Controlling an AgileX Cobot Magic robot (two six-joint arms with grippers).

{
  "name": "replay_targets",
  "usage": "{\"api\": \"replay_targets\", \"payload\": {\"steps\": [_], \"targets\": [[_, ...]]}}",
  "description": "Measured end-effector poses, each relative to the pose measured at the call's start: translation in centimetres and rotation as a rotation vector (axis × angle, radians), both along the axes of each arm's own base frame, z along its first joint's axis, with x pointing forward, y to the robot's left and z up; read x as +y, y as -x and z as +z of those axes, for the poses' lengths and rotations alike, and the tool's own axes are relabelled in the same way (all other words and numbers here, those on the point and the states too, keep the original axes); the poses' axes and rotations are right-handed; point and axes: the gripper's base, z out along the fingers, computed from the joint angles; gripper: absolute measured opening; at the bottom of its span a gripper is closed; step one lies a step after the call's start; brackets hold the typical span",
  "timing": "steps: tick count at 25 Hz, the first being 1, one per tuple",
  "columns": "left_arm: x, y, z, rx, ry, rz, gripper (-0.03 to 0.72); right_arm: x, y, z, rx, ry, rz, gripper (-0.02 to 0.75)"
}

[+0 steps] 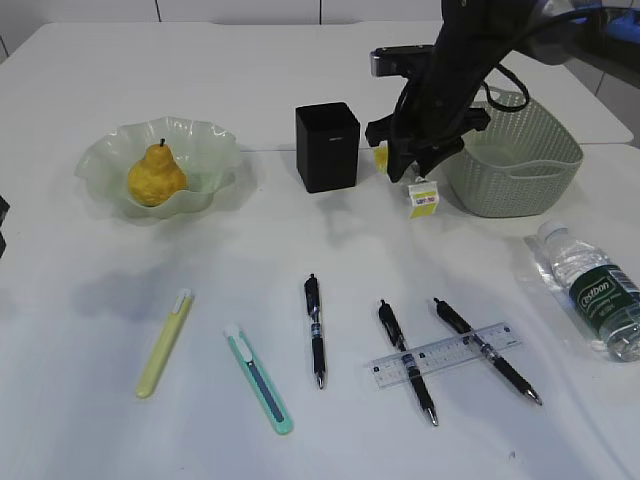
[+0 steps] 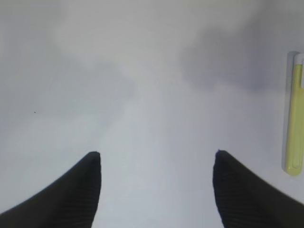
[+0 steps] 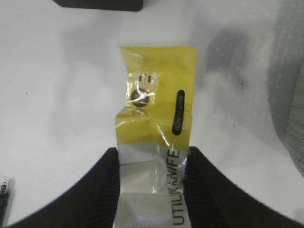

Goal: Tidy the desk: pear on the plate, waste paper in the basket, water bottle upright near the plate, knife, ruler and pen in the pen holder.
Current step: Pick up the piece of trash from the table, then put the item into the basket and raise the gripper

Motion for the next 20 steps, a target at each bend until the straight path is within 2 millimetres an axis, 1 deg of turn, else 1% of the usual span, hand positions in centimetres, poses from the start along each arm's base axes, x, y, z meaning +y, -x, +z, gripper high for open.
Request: {"api": "replay_targets", "payload": {"steps": [2, 5, 10, 16, 20], "targets": [[0.0, 0.0, 0.0, 0.0, 0.0, 0.0, 0.521, -0.2, -0.1, 0.0, -0.004, 0.008, -0.001, 0.322], [0.0, 0.0, 0.0, 0.0, 0.0, 0.0, 0.521, -0.5, 0.0, 0.8, -0.019, 0.006, -0.008, 0.322], [0.0, 0.0, 0.0, 0.0, 0.0, 0.0, 0.521, -1.9, 0.0, 3.0, -0.074, -0.008, -0.041, 0.322], [0.0, 0.0, 0.0, 0.0, 0.0, 0.0, 0.521, -3.1, -0.3, 4.6, -0.125, -0.018, -0.07, 0.322], [0.0, 0.0, 0.0, 0.0, 0.0, 0.0, 0.521, -3.3, -0.6, 5.7, -0.172, -0.028, -0.078, 0.321]]}}
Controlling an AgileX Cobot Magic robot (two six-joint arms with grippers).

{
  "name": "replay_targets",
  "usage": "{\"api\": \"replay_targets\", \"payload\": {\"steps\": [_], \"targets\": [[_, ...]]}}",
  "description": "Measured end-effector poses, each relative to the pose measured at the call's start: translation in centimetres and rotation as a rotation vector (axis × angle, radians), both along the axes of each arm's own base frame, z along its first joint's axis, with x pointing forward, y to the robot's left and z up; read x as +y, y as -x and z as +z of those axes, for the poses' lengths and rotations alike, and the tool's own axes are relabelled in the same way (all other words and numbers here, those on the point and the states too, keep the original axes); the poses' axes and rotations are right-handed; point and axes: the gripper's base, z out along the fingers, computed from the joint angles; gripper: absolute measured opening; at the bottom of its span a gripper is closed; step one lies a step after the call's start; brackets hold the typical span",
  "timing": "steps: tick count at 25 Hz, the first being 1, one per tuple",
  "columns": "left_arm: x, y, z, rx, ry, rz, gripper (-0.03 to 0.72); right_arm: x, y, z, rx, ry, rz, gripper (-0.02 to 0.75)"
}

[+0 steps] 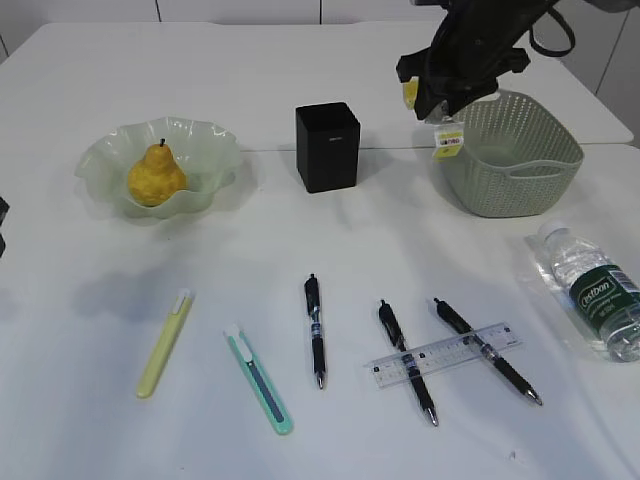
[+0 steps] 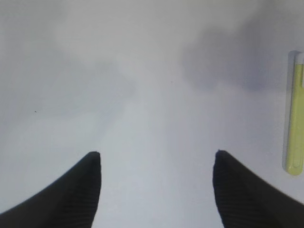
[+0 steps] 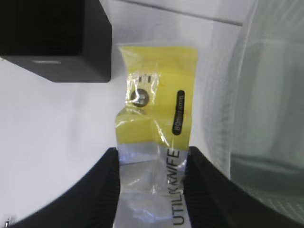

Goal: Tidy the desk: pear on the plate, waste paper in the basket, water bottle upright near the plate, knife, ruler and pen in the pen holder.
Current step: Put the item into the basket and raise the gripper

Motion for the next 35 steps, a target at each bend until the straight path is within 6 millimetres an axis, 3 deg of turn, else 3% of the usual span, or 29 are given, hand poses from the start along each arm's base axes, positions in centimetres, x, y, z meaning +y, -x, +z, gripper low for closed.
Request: {"api": "replay_targets", "payload": {"steps": [4, 16, 28, 35], "targets": [[0.0, 0.0, 0.0, 0.002, 0.0, 0.0, 0.521, -0.8, -0.4, 0.8, -0.043, -0.01, -0.019, 0.321], [0.0, 0.0, 0.0, 0.002, 0.0, 0.0, 0.521, -5.8, -1.1, 1.0, -0.068, -0.004, -0.12, 0.321], [0.0, 0.1, 0.0, 0.01, -0.002, 0.002, 0.521, -7.2, -1.7, 1.3, -0.141, 0.099, -0.14, 0.321], [0.1, 0.2, -0.1, 0.023, -0.005, 0.004, 0.521, -8.6, -2.3, -0.7, -0.107, 0.117, -0.163, 0.321]]}}
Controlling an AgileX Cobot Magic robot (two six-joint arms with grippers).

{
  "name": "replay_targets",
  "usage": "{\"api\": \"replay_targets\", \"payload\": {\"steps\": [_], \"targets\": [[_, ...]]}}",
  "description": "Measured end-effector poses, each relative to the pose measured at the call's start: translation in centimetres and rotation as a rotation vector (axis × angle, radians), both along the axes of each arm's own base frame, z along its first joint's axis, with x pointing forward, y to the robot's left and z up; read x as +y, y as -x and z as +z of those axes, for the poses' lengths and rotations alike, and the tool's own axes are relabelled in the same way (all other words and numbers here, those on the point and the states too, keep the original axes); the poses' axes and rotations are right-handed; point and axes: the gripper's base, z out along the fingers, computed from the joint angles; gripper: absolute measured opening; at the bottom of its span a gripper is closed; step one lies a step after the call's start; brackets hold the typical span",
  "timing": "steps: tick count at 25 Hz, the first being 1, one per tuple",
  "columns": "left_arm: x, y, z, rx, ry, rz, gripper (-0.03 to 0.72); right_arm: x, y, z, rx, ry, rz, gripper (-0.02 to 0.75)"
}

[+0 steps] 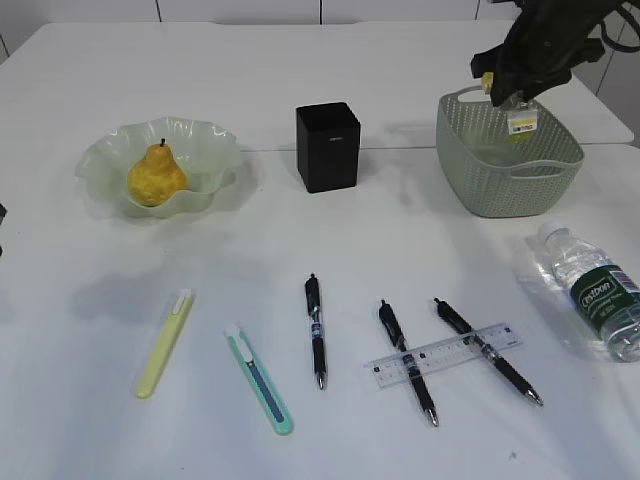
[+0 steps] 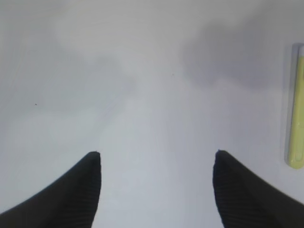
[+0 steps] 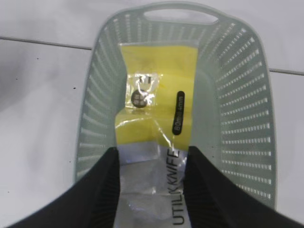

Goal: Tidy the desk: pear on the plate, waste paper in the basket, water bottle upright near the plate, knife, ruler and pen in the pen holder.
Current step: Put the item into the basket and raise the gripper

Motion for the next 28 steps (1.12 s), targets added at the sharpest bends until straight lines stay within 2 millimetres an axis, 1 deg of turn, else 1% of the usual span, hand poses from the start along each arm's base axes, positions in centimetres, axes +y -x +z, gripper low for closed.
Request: {"api": "replay_targets", "payload": {"steps": [2, 8, 16, 23, 28], "targets": [[0.0, 0.0, 0.0, 0.0, 0.0, 0.0, 0.521, -0.4, -0.1, -0.3, 0.006, 0.002, -0.007, 0.321], [0.0, 0.0, 0.0, 0.002, 0.0, 0.0, 0.521, -1.4, -0.2, -0.4, -0.002, -0.001, -0.026, 0.321], [-0.2, 0.1, 0.0, 0.006, 0.025, 0.01, 0.521, -1.6, -0.3, -0.3, -0.016, -0.035, -0.032, 0.326], [-0.2, 0.1, 0.0, 0.006, 0.026, 0.01, 0.521, -1.7, -0.3, -0.3, -0.017, -0.035, -0.033, 0.397], [-0.2, 0.1, 0.0, 0.006, 0.026, 0.01, 0.521, -2.1, -0.3, -0.3, -0.018, -0.035, -0.042, 0.409]]}}
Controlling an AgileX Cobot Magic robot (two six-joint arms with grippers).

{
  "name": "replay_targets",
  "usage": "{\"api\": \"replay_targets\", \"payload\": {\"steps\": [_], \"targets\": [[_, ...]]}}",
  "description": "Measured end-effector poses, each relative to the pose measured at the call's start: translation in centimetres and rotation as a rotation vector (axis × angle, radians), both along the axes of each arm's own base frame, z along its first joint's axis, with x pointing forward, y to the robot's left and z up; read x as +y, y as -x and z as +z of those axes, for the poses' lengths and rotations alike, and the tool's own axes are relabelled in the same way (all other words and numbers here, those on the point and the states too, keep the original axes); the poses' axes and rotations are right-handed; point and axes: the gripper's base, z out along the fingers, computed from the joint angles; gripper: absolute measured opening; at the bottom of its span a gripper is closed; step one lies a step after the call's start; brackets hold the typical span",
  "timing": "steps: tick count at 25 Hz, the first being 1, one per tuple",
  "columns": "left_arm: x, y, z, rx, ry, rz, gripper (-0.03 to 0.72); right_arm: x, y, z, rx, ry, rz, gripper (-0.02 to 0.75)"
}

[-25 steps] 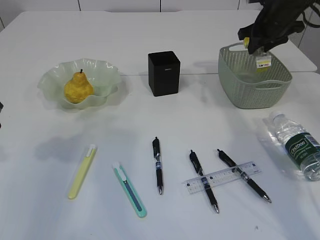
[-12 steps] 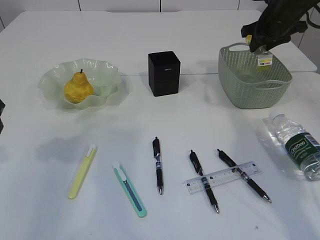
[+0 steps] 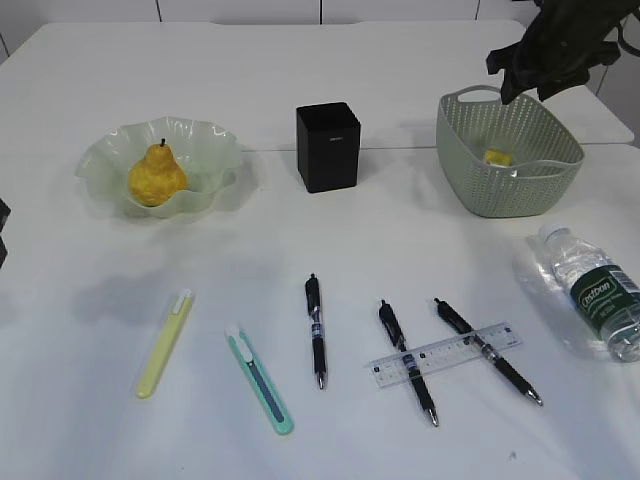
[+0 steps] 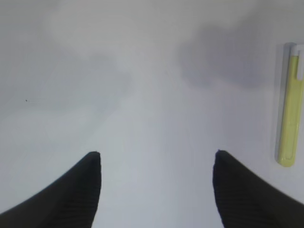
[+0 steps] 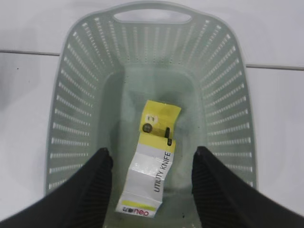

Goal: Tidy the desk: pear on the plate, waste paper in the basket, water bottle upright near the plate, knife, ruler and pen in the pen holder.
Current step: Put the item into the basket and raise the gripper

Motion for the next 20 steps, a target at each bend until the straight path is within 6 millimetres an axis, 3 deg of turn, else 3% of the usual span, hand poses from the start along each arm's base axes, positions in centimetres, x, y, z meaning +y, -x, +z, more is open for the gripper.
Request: {"api": "replay_targets", "payload": {"steps": [12, 20], "targets": [[0.0, 0.0, 0.0, 0.0, 0.0, 0.0, 0.521, -0.2, 0.6, 0.0, 0.067, -0.004, -0.005, 0.409], [0.0, 0.0, 0.0, 0.0, 0.0, 0.0, 0.521, -0.2, 2.3, 3.7, 0.05, -0.01, -0.017, 0.409]]}}
